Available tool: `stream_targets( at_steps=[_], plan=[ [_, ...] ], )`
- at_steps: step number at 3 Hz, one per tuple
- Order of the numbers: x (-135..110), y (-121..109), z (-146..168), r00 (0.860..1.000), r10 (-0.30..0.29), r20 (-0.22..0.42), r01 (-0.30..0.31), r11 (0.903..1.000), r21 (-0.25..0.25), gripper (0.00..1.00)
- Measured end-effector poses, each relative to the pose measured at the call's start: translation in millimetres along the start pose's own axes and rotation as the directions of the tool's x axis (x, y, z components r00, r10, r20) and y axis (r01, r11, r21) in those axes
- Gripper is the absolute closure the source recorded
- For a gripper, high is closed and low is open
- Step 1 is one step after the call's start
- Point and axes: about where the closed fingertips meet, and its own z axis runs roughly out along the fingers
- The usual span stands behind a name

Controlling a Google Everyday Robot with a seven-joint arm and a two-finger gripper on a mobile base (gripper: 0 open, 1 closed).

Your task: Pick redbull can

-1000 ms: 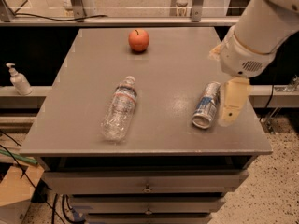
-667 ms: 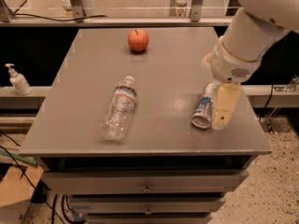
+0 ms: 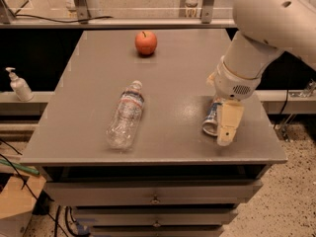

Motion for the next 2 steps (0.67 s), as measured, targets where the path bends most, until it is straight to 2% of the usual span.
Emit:
stream_targets(
  at_steps=[1, 2],
  plan=[
    [4.8, -1.8, 8.2, 1.0, 0.016, 0.013, -0.016, 0.9997, -0.016, 0.18],
    [7.9, -3.0, 9.4, 1.0, 0.015, 0.017, -0.015, 0.9997, -0.019, 0.41]
  ],
)
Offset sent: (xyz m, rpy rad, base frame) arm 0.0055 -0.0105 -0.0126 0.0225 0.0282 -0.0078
